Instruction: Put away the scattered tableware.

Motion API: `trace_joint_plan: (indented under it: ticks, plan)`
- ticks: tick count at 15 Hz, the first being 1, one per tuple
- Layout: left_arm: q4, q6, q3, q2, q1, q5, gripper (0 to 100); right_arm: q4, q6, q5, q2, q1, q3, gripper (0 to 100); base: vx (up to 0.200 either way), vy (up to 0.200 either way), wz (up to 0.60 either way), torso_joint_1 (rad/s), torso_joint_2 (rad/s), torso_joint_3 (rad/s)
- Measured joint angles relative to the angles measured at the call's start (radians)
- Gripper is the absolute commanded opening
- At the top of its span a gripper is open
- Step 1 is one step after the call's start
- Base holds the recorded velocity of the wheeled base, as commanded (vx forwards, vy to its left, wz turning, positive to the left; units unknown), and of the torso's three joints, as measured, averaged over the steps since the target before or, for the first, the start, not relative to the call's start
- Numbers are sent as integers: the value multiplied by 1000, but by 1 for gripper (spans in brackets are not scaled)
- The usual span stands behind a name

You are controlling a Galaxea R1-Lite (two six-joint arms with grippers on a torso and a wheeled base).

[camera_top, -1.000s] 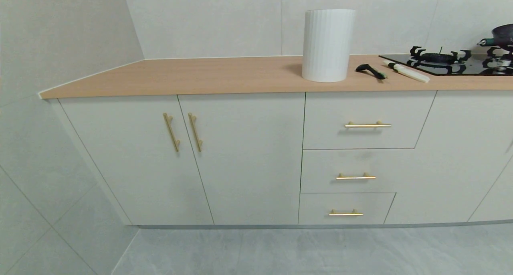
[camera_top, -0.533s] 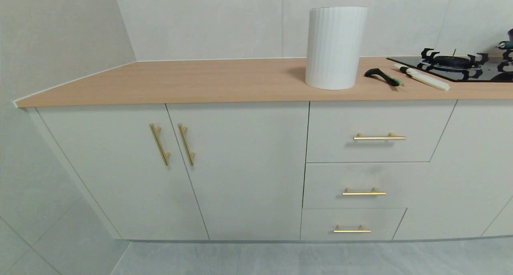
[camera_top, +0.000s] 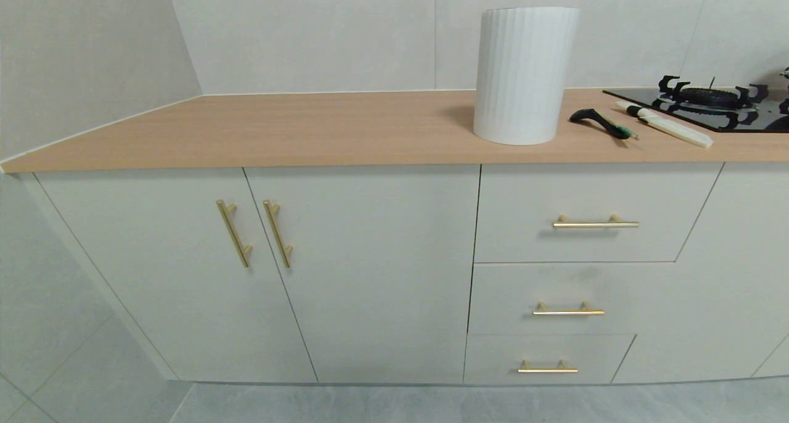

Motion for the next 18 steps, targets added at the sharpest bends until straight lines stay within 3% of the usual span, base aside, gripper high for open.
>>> trace_joint_plan:
  ticks: [3,7,18]
  plan:
    - [0,0,0,0,0,0,100,-2,1,10,6,0,-8,100,0,0,0,0,0,0]
    - [0,0,0,0,0,0,100,0,8,47,142,21,-151,100,0,0,0,0,0,0]
    - [0,-1,0,0,-1,0,100,-52,16,140,1189,52,-556,100,0,0,0,0,0,0]
